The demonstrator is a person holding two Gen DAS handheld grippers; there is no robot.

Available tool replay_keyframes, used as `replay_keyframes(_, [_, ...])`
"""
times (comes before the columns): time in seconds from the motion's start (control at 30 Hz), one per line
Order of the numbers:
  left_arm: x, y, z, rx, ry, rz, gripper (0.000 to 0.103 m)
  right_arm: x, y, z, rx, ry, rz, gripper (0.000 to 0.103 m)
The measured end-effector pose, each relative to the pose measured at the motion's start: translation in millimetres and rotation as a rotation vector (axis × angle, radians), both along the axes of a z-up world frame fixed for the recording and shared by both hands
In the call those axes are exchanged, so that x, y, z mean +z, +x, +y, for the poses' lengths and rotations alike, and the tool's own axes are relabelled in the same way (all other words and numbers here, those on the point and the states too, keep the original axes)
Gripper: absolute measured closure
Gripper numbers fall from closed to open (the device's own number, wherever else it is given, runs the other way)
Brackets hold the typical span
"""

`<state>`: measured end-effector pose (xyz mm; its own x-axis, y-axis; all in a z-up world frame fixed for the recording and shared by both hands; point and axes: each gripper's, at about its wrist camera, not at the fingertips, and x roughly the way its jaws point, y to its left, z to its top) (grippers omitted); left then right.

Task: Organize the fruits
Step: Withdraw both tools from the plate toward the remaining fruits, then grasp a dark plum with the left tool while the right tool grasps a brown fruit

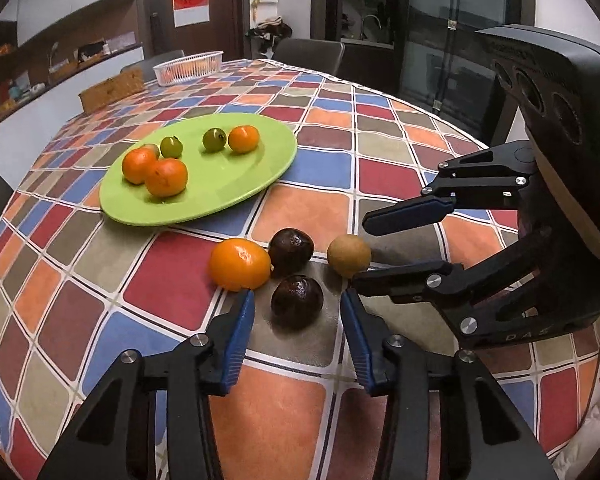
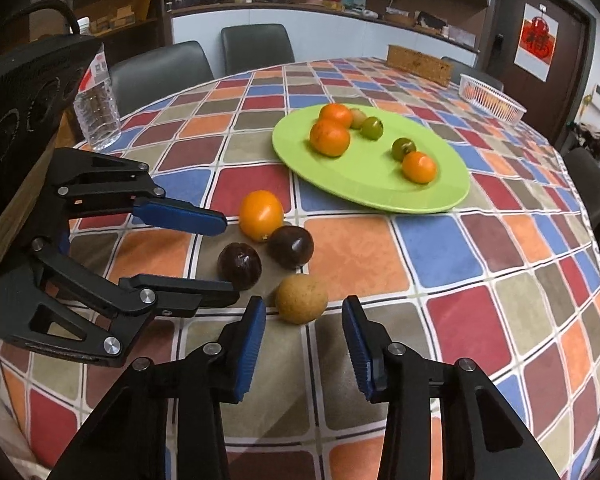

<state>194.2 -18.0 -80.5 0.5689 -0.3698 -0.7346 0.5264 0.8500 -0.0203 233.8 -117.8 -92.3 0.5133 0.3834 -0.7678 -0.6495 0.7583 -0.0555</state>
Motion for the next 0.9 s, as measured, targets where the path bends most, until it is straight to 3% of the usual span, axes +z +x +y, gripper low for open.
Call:
replay_keyframes(0.2, [-4.3, 8.6, -1.7, 0.0, -0.003, 0.037, 0.059, -3.2, 5.0, 1.8, 0.005, 0.014, 0.02, 0.065])
replay_keyframes(0.53, [-7.8, 15.3, -1.8, 0.038, -0.028, 0.092, 0.074, -3.9, 10.1, -0.8, -0.008, 0.048, 0.053, 0.072])
replay_keyframes(0.9, [14.8, 0.9, 3.4, 0.092, -0.06, 0.037, 0.074, 10.8, 2.0, -4.7, -0.039, 0.087, 0.027, 0.072])
